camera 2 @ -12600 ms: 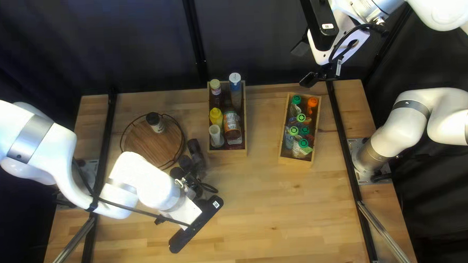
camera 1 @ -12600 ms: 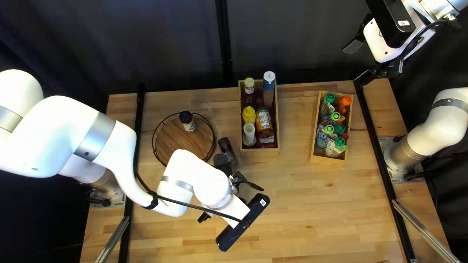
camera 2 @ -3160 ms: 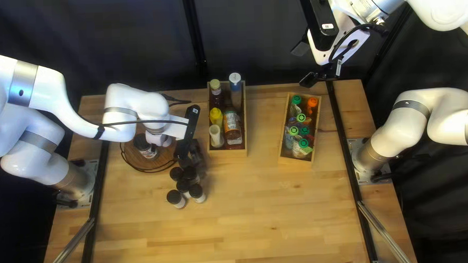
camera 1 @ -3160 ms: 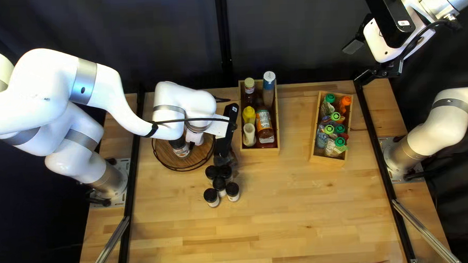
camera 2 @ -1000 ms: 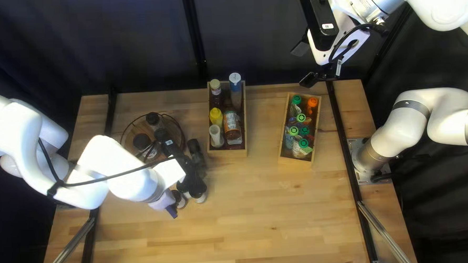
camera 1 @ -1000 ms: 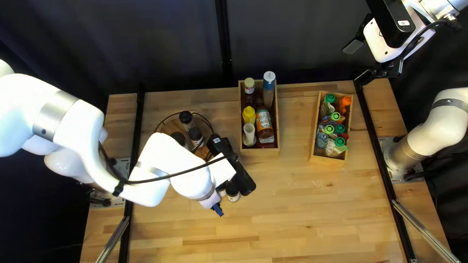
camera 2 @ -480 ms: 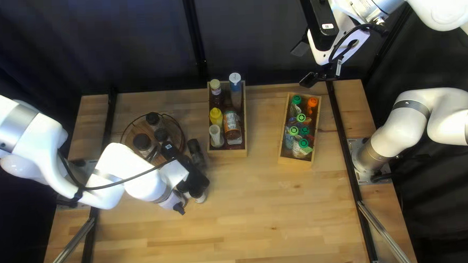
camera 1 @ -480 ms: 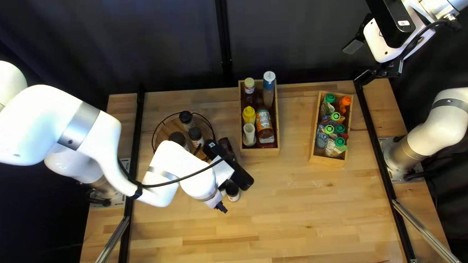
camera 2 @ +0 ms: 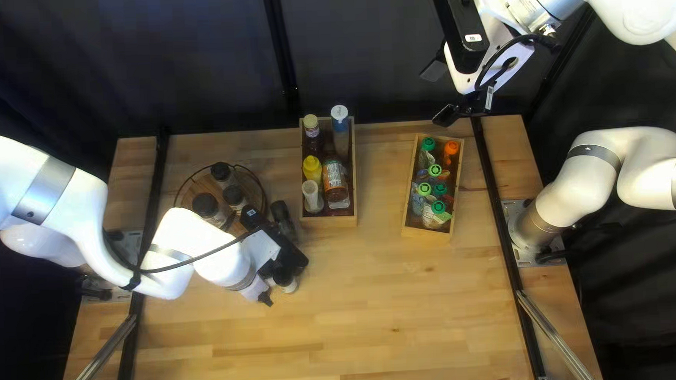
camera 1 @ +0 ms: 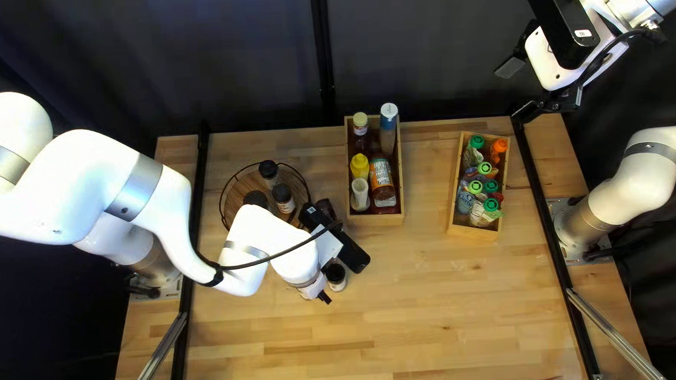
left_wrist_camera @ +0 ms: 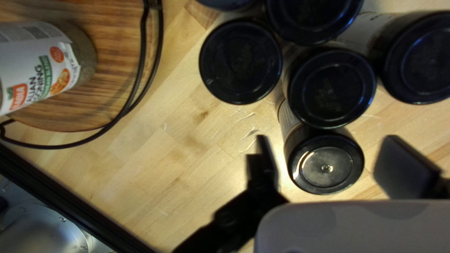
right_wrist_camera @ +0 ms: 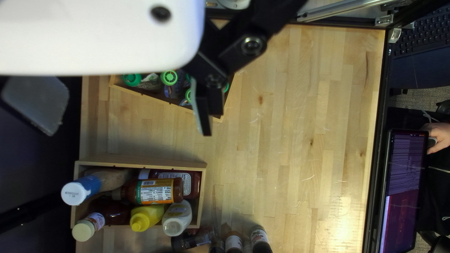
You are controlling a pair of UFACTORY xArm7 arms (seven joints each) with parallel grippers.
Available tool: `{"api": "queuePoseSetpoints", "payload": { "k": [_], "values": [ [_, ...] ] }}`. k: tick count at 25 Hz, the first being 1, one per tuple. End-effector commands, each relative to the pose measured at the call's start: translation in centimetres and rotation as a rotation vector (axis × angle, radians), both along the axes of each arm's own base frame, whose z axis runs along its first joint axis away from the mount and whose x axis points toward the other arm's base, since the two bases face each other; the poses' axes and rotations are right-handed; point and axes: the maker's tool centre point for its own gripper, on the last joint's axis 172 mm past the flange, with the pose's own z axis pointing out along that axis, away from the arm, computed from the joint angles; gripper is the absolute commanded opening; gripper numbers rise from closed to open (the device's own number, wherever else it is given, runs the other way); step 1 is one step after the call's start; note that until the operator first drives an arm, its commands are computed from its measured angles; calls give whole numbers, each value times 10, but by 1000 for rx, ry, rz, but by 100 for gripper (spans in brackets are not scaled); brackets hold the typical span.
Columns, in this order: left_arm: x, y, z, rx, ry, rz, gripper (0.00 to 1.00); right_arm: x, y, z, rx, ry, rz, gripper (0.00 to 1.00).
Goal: Separate condiments, baby food and spices and place it in 3 different racks/containers
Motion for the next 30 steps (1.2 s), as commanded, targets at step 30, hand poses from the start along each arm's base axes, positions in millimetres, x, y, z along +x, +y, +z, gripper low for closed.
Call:
{"api": "queuePoseSetpoints", "payload": {
  "k": [30],
  "values": [
    [-154,171,74,102,103,115,3,0,0,0,0,0,0,100]
  ]
}}
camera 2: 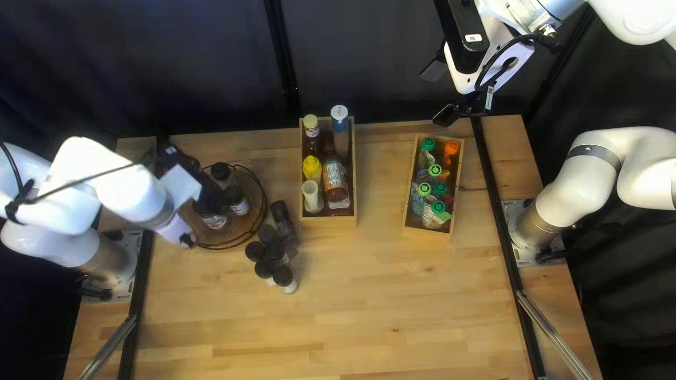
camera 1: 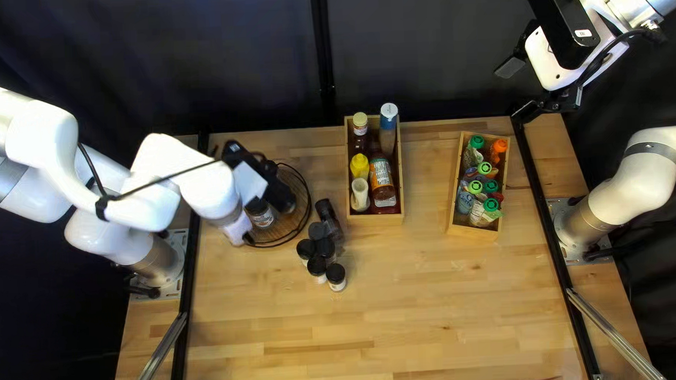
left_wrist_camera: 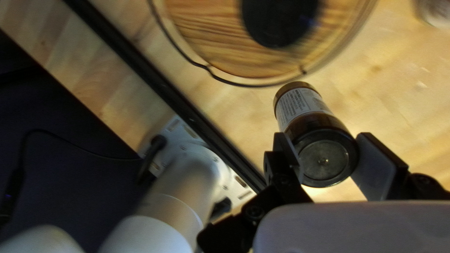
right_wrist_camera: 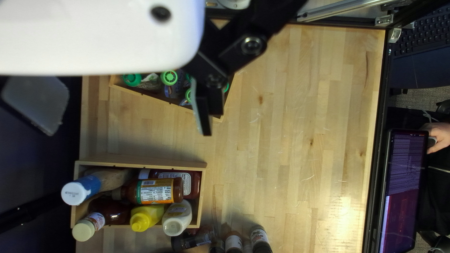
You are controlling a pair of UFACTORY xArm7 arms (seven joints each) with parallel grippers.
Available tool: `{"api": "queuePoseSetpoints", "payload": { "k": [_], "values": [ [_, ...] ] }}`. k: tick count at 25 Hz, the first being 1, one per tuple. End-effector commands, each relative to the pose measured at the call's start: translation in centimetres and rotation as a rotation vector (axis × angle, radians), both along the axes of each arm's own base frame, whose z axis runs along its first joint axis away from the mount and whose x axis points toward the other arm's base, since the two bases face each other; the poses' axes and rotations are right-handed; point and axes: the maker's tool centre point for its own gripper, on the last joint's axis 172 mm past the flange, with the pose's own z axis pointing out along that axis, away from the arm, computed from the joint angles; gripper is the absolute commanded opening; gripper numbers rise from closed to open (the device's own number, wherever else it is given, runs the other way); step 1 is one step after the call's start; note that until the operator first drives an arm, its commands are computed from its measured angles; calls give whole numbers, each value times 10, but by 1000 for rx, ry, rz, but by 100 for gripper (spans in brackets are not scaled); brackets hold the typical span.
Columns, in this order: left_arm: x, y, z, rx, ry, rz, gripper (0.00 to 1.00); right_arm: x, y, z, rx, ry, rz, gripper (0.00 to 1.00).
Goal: Separate condiments, baby food and spices and place it in 3 different racks/containers
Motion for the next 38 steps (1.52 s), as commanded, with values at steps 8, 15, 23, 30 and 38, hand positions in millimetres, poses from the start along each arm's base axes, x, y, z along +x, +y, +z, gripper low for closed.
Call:
{"api": "queuePoseSetpoints", "payload": {
  "k": [8,15,23,30,38],
  "values": [
    [-11,68,-19,2,-17,47,6,0,0,0,0,0,0,100],
    [-8,89,-31,-27,-62,33,9,0,0,0,0,0,0,100],
    [10,102,-35,-46,-98,15,10,0,0,0,0,0,0,100],
    [22,104,-41,-67,-105,-1,13,0,0,0,0,0,0,100],
    [27,101,-47,-89,-114,-38,73,0,0,0,0,0,0,100]
  ]
}}
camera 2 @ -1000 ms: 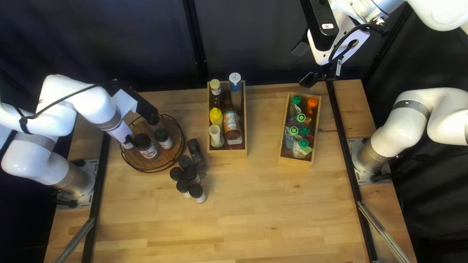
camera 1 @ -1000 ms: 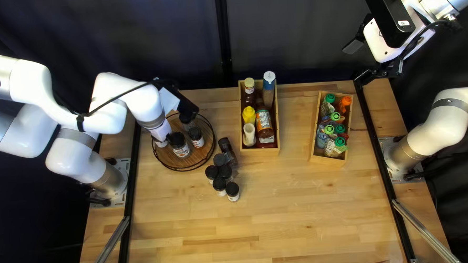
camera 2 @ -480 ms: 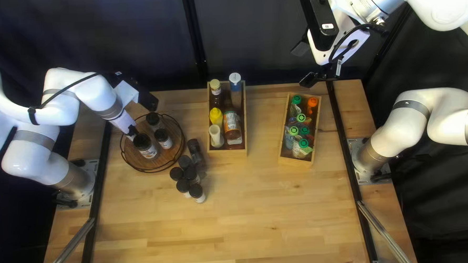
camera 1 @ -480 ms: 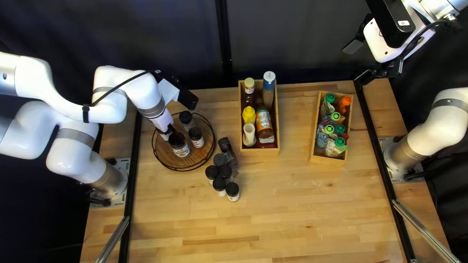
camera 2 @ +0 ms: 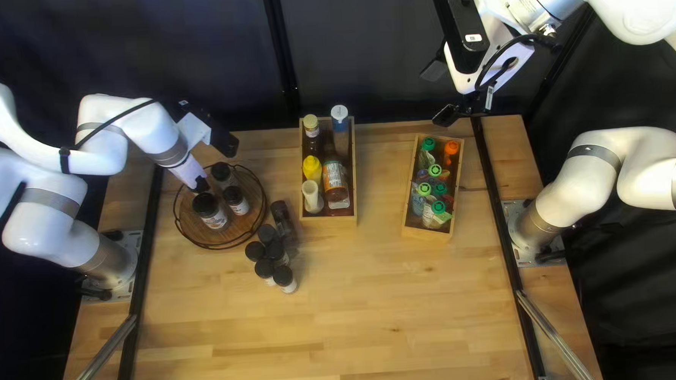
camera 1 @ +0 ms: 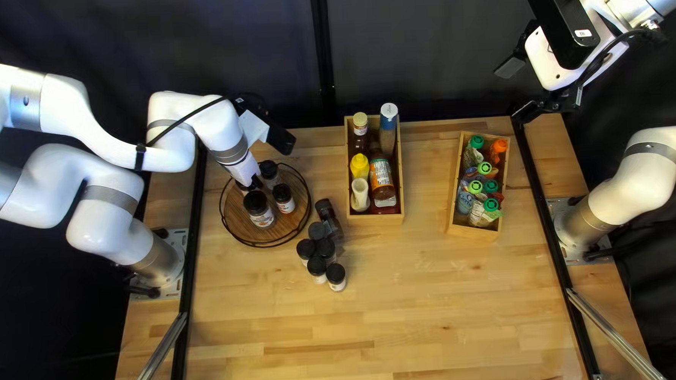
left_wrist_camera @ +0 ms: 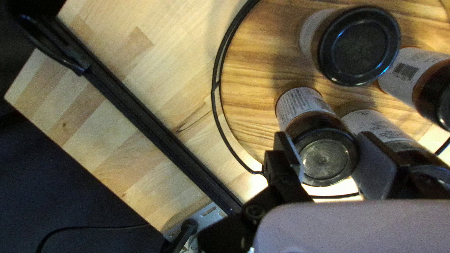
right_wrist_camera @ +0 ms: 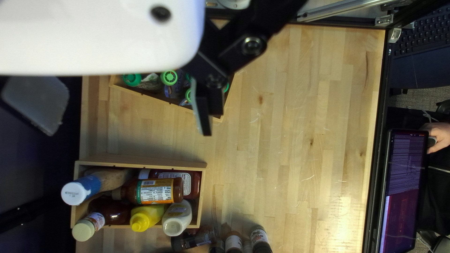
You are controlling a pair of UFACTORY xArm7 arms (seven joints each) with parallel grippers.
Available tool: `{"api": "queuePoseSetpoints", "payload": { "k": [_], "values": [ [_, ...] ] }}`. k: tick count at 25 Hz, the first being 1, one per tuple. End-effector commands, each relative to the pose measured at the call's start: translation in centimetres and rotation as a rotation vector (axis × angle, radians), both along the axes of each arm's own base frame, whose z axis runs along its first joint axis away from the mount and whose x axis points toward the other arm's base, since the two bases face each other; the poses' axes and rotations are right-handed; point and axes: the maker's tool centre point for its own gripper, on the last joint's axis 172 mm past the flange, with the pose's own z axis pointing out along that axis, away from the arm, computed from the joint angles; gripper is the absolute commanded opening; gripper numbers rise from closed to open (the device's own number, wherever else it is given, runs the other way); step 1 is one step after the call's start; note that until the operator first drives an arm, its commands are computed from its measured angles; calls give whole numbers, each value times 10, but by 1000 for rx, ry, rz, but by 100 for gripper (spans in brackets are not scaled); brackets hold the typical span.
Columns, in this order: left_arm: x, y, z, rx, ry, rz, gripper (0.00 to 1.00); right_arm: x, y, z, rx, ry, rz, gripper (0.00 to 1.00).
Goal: Separate condiments, baby food and spices and place it in 3 different racks/containers
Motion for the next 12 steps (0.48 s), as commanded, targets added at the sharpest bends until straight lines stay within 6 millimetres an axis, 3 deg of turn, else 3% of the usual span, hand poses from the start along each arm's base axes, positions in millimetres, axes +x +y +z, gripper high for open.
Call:
{"api": "queuePoseSetpoints", "payload": {
  "k": [1,2,5,12],
  "values": [
    [2,-2,-2,-9,-3,-16,79,0,0,0,0,0,0,100],
    [3,-2,-2,-10,-3,-18,91,0,0,0,0,0,0,100],
    [7,-4,-4,-16,0,-24,100,0,0,0,0,0,0,100],
    [9,-1,7,-16,8,-33,100,0,0,0,0,0,0,100]
  ]
}}
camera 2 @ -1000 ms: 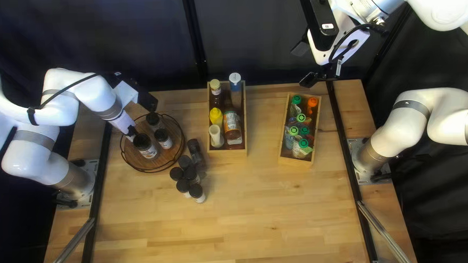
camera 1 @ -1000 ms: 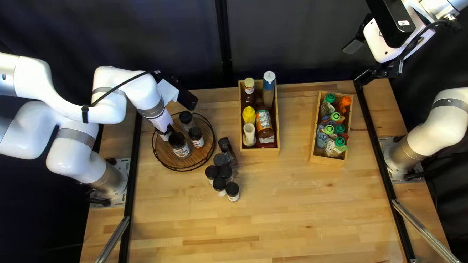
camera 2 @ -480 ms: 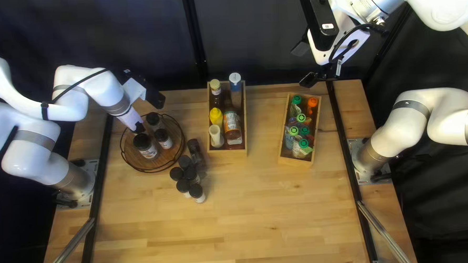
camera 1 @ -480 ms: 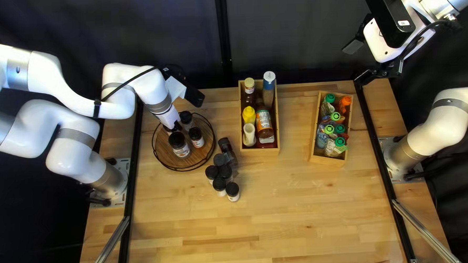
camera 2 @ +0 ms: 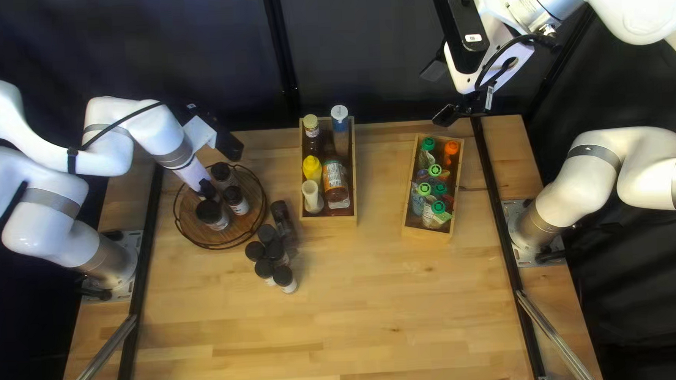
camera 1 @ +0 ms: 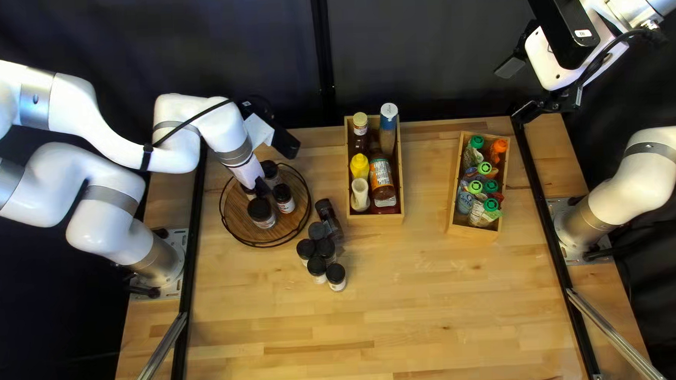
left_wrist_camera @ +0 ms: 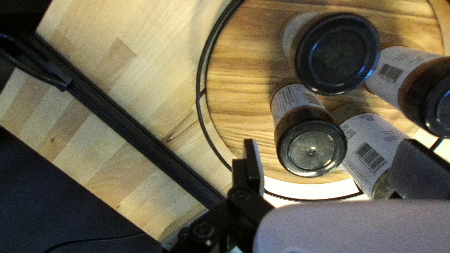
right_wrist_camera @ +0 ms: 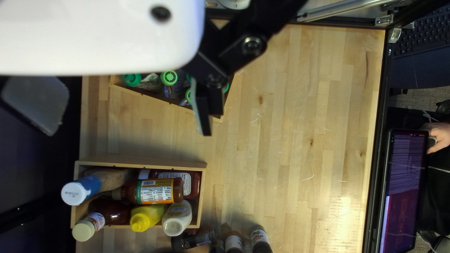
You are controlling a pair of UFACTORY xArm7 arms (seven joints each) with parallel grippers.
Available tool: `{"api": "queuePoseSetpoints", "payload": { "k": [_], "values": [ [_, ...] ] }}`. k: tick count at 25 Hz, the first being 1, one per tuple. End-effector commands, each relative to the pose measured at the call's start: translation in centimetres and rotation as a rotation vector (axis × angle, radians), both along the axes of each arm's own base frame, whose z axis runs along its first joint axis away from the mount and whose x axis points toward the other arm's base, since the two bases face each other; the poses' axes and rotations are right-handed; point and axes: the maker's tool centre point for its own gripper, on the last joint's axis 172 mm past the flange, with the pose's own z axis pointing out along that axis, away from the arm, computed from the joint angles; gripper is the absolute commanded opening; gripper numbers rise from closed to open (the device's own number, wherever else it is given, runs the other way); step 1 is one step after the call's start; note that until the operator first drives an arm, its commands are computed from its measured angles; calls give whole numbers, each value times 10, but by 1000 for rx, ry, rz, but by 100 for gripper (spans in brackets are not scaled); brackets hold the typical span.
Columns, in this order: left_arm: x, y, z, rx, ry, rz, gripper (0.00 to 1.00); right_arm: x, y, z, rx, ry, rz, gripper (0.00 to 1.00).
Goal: Separate condiments, baby food and spices and place it in 3 different racks/containers
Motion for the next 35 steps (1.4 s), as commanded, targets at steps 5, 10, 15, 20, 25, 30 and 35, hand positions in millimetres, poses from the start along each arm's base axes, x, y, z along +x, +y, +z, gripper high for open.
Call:
{"api": "queuePoseSetpoints", "payload": {
  "k": [5,10,15,20,25,30,35],
  "values": [
    [1,10,15,14,15,-6,100,0,0,0,0,0,0,100],
    [11,7,32,21,30,-29,100,0,0,0,0,0,0,100],
    [23,-6,50,15,33,-91,100,0,0,0,0,0,0,100],
    [48,-55,72,-50,6,-283,100,0,0,0,0,0,0,100],
    [79,-120,89,-159,-30,-623,100,0,0,0,0,0,0,100],
    [106,-191,103,-224,-70,-982,100,0,0,0,0,0,0,100],
    [130,-236,101,-272,-72,-1237,100,0,0,0,0,0,0,100]
  ]
}}
